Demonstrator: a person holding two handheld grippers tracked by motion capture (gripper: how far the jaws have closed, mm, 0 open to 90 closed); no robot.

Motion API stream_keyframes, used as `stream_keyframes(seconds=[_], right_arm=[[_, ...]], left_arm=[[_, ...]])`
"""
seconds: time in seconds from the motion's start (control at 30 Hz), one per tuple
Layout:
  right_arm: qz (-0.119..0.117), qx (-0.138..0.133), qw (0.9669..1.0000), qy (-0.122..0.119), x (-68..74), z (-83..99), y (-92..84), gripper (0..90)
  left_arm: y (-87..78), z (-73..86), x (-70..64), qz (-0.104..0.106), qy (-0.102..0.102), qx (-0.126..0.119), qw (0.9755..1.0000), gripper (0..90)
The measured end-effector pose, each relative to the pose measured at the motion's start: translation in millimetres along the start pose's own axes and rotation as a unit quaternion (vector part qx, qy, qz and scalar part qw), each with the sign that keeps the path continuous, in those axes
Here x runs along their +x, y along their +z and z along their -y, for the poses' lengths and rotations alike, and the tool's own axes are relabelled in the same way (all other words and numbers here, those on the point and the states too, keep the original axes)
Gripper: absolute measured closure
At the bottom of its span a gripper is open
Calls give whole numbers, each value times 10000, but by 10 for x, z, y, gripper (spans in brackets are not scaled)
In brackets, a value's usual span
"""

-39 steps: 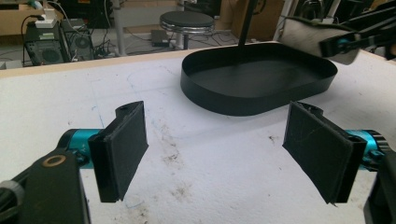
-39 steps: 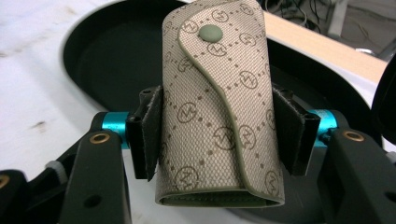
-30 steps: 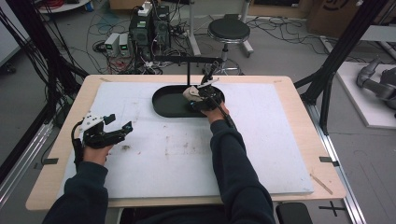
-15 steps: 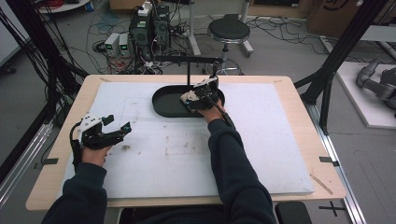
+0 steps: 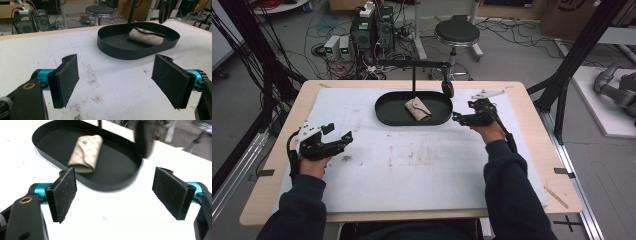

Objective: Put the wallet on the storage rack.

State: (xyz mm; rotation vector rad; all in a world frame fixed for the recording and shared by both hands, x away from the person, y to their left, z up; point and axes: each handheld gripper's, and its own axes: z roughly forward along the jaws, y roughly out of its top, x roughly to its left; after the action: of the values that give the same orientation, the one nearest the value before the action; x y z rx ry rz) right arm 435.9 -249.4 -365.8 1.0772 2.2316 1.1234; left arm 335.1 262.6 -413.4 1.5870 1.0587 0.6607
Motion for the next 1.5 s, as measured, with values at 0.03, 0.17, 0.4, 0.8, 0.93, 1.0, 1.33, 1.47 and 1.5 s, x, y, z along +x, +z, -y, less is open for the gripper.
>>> stream_keyframes(seconds=[0.03,0.17,0.4,0.8,0.93,1.0,1.33,1.47,1.5], right_arm=[[54,4,10000,6,-20,46,-56,201],[170,-277,9995,-65,-80,317,-330,200],[471,-399,9981,-38,-47,724,-604,201],[562,-272,9979,-168,25,1013,-734,200],[596,-330,9976,-95,4,1012,-741,200],[606,-325,9976,-93,12,1012,-741,201],[686,-353,9970,-45,41,998,-738,201],[725,-353,9967,-42,40,991,-729,200],[719,-348,9968,-49,39,991,-727,201]], left_arm=[[-2,-1,3,1,-4,-2,10000,213],[0,-6,6,1,-10,-23,10000,213],[21,-17,10,36,-29,-61,10000,213],[51,-64,-44,71,37,-148,9999,213],[44,-66,-49,70,58,-166,9998,213],[41,-68,-45,74,62,-176,9998,213],[35,-59,-69,196,94,-160,9996,213],[31,-53,-71,202,69,-167,9996,213],[30,-53,-71,202,69,-164,9996,213]])
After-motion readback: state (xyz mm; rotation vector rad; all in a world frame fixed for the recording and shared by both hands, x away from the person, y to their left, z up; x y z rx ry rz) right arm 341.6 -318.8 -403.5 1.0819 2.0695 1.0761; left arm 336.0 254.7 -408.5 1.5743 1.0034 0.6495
